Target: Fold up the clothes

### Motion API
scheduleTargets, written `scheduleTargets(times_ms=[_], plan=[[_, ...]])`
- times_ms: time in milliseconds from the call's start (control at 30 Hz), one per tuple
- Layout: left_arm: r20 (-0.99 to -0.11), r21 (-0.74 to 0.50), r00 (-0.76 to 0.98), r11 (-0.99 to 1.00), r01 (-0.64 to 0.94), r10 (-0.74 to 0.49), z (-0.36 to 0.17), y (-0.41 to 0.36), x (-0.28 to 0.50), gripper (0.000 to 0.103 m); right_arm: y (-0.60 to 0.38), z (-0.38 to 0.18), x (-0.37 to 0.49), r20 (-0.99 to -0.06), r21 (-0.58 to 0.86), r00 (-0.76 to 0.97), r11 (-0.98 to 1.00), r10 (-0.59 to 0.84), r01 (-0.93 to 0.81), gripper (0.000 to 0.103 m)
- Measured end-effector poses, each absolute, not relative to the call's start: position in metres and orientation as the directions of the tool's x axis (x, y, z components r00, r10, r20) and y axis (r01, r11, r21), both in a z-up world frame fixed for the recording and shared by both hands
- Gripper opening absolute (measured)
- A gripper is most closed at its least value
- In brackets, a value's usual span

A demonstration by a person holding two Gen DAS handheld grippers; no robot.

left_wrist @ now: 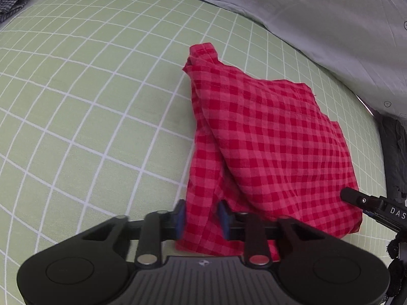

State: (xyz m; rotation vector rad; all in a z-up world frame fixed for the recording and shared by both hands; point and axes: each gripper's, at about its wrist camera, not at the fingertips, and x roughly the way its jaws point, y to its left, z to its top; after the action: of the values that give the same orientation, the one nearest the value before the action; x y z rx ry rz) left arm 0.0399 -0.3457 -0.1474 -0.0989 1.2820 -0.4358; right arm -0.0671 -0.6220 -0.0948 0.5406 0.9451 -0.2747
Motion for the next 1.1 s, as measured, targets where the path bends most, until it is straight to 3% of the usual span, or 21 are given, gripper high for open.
scheduleTargets(times_ms=[67, 267, 333, 367, 433, 500, 567, 600, 733, 767, 1000, 1067, 1100], plan=[[-0.895, -0.312, 0.244, 0.915, 0.257, -0.374, -0.14, -0.342, 0.039, 0.003, -0.622, -0.092, -0.067, -0.818, 0.314, 0.576, 0.844, 0.009, 0.434, 0.001], [-0.836, -0.341, 0.361, 0.907, 0.249, -0.413, -0.103, -0.318, 0.036, 0.004, -0.606, -0.042, -0.087, -0.71, 0.135, 0.689, 0.932, -0.145, 0.335, 0.001], [-0.862, -0.278, 0.363, 0.93, 0.242, -0.353, -0.111, -0.319, 0.035, 0.007, -0.602, -0.048, -0.087, -0.749, 0.083, 0.642, 0.939, -0.161, 0.333, 0.001], [-0.883, -0.243, 0.351, 0.943, 0.227, -0.312, -0.118, -0.321, 0.036, 0.013, -0.603, -0.057, -0.087, -0.78, 0.071, 0.603, 0.934, -0.165, 0.349, 0.002], [-0.9, -0.246, 0.32, 0.951, 0.187, -0.296, -0.124, -0.316, 0.037, 0.017, -0.607, -0.077, -0.087, -0.829, 0.067, 0.53, 0.911, -0.176, 0.407, 0.007], [-0.888, -0.291, 0.321, 0.943, 0.162, -0.33, -0.123, -0.308, 0.037, 0.035, -0.612, -0.083, -0.092, -0.836, 0.104, 0.526, 0.894, -0.158, 0.435, 0.013], [-0.875, -0.304, 0.342, 0.939, 0.161, -0.342, -0.119, -0.306, 0.038, 0.065, -0.615, -0.082, -0.093, -0.826, 0.141, 0.545, 0.883, -0.144, 0.447, 0.039], [-0.873, -0.296, 0.352, 0.94, 0.167, -0.338, -0.117, -0.309, 0.039, 0.069, -0.615, -0.081, -0.092, -0.82, 0.15, 0.554, 0.882, -0.141, 0.447, 0.049], [-0.871, -0.286, 0.345, 0.932, 0.221, -0.349, -0.116, -0.321, 0.046, 0.083, -0.613, -0.087, -0.078, -0.823, 0.207, 0.563, 0.88, -0.08, 0.427, 0.066], [-0.873, -0.276, 0.345, 0.932, 0.233, -0.345, -0.116, -0.326, 0.049, 0.085, -0.61, -0.09, -0.072, -0.827, 0.22, 0.559, 0.88, -0.06, 0.42, 0.07], [-0.836, -0.228, 0.422, 0.922, 0.313, -0.35, -0.105, -0.349, 0.067, 0.082, -0.613, -0.107, -0.053, -0.834, 0.294, 0.551, 0.822, -0.029, 0.488, 0.071], [-0.823, -0.208, 0.445, 0.917, 0.34, -0.352, -0.101, -0.355, 0.073, 0.068, -0.623, -0.112, -0.052, -0.822, 0.352, 0.569, 0.768, -0.02, 0.536, 0.07], [-0.82, -0.197, 0.453, 0.916, 0.35, -0.349, -0.1, -0.359, 0.076, 0.063, -0.628, -0.114, -0.05, -0.818, 0.375, 0.576, 0.744, -0.015, 0.553, 0.064]])
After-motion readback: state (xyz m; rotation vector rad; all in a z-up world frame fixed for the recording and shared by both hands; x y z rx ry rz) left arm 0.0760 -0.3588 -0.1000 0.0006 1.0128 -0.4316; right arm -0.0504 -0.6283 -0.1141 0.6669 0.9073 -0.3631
